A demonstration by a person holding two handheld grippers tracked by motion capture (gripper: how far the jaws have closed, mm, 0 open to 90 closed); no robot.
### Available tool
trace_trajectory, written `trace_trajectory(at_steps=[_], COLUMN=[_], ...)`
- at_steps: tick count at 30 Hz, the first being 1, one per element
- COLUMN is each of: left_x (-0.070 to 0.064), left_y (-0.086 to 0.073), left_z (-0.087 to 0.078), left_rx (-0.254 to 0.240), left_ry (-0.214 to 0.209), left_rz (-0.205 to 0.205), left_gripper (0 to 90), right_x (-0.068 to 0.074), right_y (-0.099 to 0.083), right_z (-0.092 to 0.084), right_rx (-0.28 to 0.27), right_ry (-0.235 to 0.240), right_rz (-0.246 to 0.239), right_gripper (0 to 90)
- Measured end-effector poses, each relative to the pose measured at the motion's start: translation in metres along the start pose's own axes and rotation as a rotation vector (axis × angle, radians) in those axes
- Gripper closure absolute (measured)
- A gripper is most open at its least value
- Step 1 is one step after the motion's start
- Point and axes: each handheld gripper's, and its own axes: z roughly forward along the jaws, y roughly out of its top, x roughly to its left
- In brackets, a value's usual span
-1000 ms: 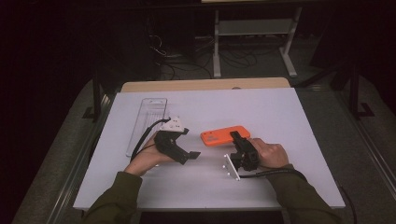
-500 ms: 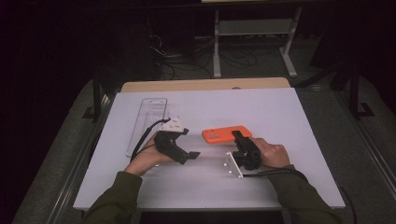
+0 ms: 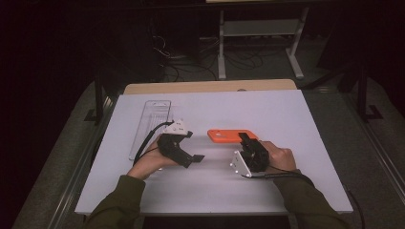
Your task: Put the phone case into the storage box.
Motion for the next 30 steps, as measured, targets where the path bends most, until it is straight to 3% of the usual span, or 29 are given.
trace_trajectory(at_steps=[9, 13, 16, 30], left_x=[-0.001, 0.0, 0.001, 0.0], left_y=[0.0, 0.0, 0.0, 0.0], left_z=[0.0, -0.001, -0.002, -0.001], left_rx=[-0.001, -0.003, -0.003, 0.002], left_ry=[0.0, 0.004, 0.006, 0.009], left_rz=[-0.016, -0.028, -0.012, -0.015], left_gripper=[0.0, 0.0, 0.0, 0.0], right_x=[-0.004, -0.006, -0.008, -0.013], right_y=[-0.002, -0.004, -0.005, -0.007], right_z=[0.002, 0.004, 0.003, 0.005], right_rx=[0.003, 0.008, 0.017, 0.028], right_ry=[0.026, 0.046, 0.042, 0.082], right_rz=[0.049, 0.106, 0.124, 0.216], right_gripper=[81.3, 81.3, 81.3, 81.3])
